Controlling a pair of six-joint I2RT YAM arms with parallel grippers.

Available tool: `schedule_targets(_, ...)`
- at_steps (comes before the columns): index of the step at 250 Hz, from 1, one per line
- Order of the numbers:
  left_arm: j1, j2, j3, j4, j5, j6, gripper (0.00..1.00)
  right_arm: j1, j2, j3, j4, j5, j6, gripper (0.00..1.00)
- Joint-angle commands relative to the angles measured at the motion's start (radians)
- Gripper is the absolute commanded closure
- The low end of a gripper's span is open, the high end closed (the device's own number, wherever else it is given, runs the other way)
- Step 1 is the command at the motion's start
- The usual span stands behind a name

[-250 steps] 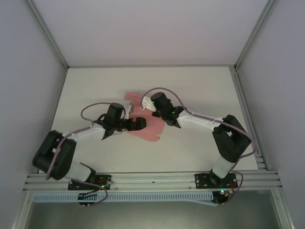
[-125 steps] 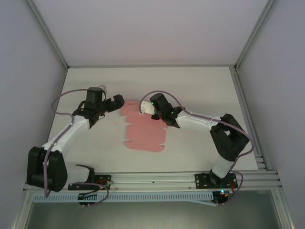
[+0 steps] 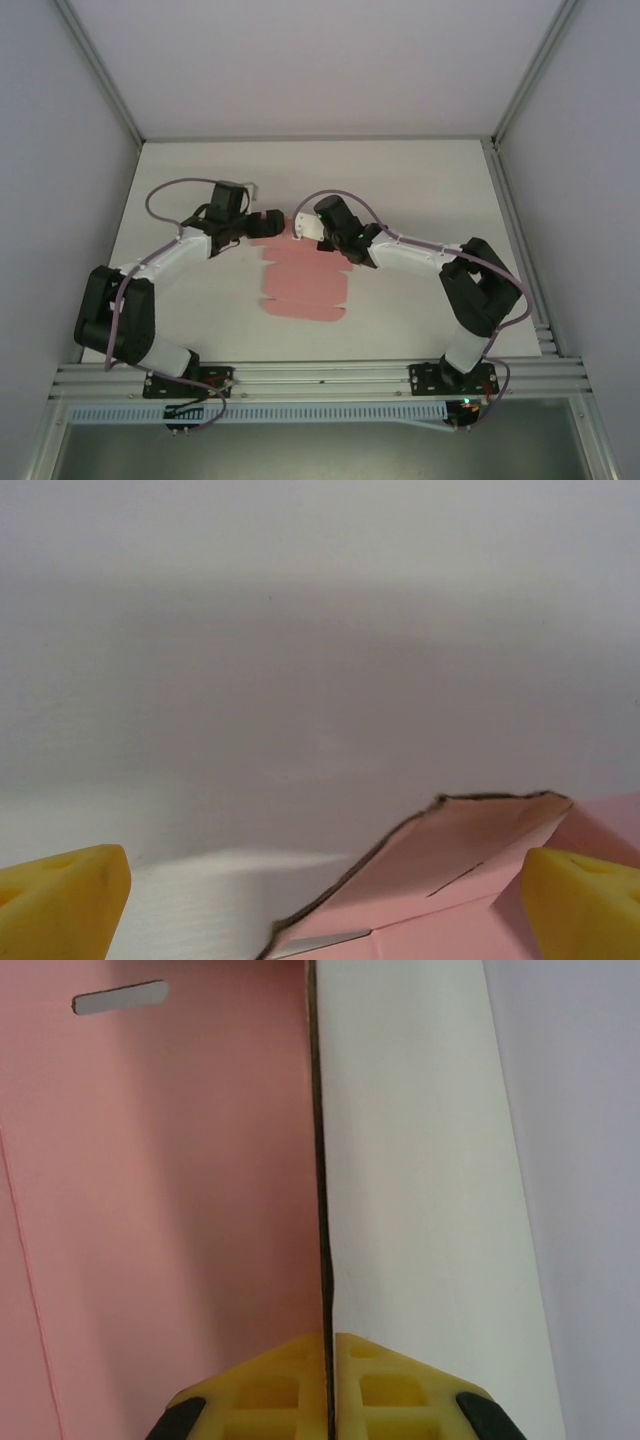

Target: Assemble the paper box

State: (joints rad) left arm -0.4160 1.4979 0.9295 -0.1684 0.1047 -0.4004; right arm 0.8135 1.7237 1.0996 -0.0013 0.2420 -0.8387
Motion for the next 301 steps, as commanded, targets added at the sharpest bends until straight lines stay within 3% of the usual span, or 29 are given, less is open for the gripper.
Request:
schedule_targets(1,-0.032,0.012,0.025,0.019,-0.048,0.027,0.00,-0.002,-0.009,0.040,-0.006,-0.035,0.062,0.93)
schedule_targets(59,-0.052,-0.012,-0.026,0.150,-0.058,-0.108,0.00,-0.002,-0.059,-0.011,0.023,-0.108,0.094,0.93)
schedule_targets(97,-0.031,-0.086,-0.071,0.113,-0.071,-0.101,0.00,-0.017,-0.073,-0.017,0.001,-0.081,0.103,0.94)
schedule_targets(114,0.011,-0.156,-0.141,0.121,-0.009,-0.112,0.00,-0.033,-0.075,-0.009,-0.023,-0.086,0.120,0.94)
schedule_targets(145,0.103,-0.277,-0.291,0.182,0.199,-0.132,0.00,-0.068,-0.082,-0.002,-0.041,-0.102,0.160,0.96)
schedule_targets(181,0.127,-0.349,-0.416,0.322,0.337,-0.186,0.01,-0.071,-0.101,-0.016,-0.051,-0.110,0.180,0.96)
schedule_targets(219,0.147,-0.291,-0.454,0.514,0.399,-0.258,0.22,-0.073,-0.110,-0.029,-0.041,-0.136,0.196,0.96)
schedule_targets(255,0.147,-0.187,-0.425,0.580,0.406,-0.272,0.45,-0.076,-0.117,-0.029,-0.045,-0.125,0.203,0.96)
schedule_targets(301,0.142,-0.137,-0.407,0.634,0.415,-0.250,0.62,-0.076,-0.125,-0.029,-0.054,-0.126,0.210,0.96)
